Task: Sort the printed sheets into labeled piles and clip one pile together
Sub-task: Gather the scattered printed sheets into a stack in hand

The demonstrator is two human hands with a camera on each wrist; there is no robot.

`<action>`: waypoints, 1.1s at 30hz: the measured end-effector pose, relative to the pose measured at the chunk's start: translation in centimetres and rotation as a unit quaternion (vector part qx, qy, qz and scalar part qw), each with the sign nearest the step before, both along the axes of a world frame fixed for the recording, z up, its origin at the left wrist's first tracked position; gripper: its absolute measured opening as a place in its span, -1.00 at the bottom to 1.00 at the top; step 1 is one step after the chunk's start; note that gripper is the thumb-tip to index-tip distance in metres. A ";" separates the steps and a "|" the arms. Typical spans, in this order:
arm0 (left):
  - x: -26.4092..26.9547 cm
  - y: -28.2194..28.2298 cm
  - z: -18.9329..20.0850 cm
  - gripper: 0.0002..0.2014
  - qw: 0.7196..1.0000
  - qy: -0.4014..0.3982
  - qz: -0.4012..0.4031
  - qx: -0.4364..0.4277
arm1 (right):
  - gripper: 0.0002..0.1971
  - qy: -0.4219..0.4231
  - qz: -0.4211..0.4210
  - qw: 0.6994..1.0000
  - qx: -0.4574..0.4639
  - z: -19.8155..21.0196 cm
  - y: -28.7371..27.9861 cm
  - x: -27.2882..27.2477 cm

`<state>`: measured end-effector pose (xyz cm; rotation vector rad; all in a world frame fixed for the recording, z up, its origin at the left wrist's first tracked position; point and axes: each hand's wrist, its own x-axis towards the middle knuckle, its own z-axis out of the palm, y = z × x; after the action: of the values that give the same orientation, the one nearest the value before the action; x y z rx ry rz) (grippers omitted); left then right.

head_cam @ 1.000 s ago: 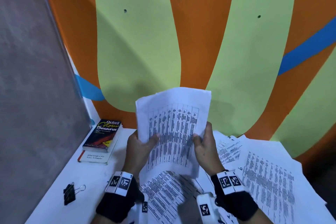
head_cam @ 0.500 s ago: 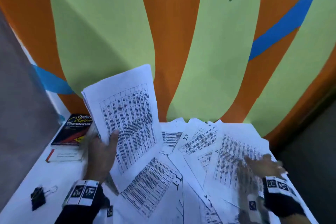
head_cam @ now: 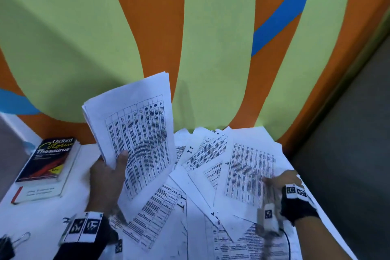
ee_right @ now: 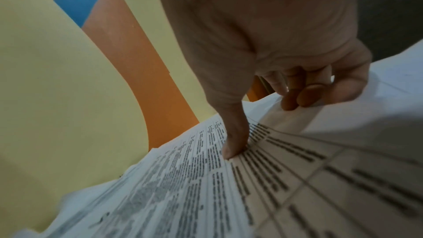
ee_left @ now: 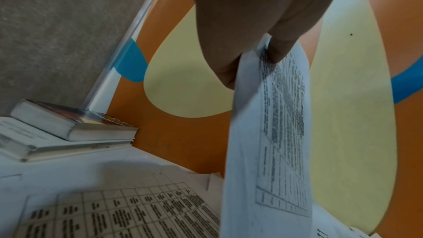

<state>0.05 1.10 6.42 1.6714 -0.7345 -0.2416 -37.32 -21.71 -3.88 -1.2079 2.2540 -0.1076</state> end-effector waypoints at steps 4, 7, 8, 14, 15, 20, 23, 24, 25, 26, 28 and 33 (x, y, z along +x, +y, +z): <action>-0.8 -0.5 0.1 -0.80 1.000 -0.009 -0.024 0.010 | -0.03 0.017 0.019 0.999 -0.024 1.0 0.4 1.3; -1.2 -0.9 -0.1 -0.71 0.999 -0.013 -0.037 0.013 | -0.09 0.053 0.009 0.997 -0.047 2.5 0.9 2.4; -1.3 -0.9 0.0 -0.70 0.999 -0.015 -0.038 0.014 | -0.11 0.065 0.019 0.996 -0.052 2.5 0.9 2.7; -1.1 -0.7 -0.1 -0.76 0.999 -0.041 -0.024 0.015 | -0.48 -0.009 0.023 0.993 -0.116 2.2 0.2 1.7; -0.9 -0.7 0.0 -0.78 0.999 -0.047 -0.021 0.014 | -0.62 -0.017 0.037 0.988 -0.148 2.9 0.2 1.3; 0.0 -0.8 -0.1 -0.82 0.999 -0.043 0.005 -0.003 | -0.81 -0.089 0.255 0.916 -0.295 10.7 -1.8 -2.6; 0.8 -1.1 -0.6 -0.75 0.999 -0.029 0.013 -0.003 | -0.73 -0.109 0.413 0.879 -0.210 16.9 -4.1 -3.5; 0.9 -1.3 -0.6 -0.71 1.000 -0.026 0.017 -0.001 | -0.72 -0.087 0.455 0.868 -0.179 18.6 -4.6 -2.9; 0.9 -1.5 -0.7 -0.69 1.000 -0.023 0.020 0.001 | -0.73 -0.060 0.489 0.858 -0.144 19.8 -5.2 -1.8; 0.9 -1.6 -0.7 -0.69 1.000 -0.022 0.019 0.003 | -0.76 -0.018 0.519 0.847 -0.113 20.2 -5.8 -0.6; 0.7 -1.8 -0.6 -0.74 1.000 -0.023 0.016 0.007 | -0.92 0.089 0.560 0.821 -0.066 19.2 -5.9 2.8; 0.4 -1.7 -0.6 -0.77 0.999 -0.020 0.023 0.012 | -0.76 0.196 0.678 0.707 -0.046 9.6 -3.3 10.4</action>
<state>0.50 -0.64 5.85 1.7181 -0.7239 -0.1866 -26.93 -25.00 5.69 -2.7890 1.0513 0.6610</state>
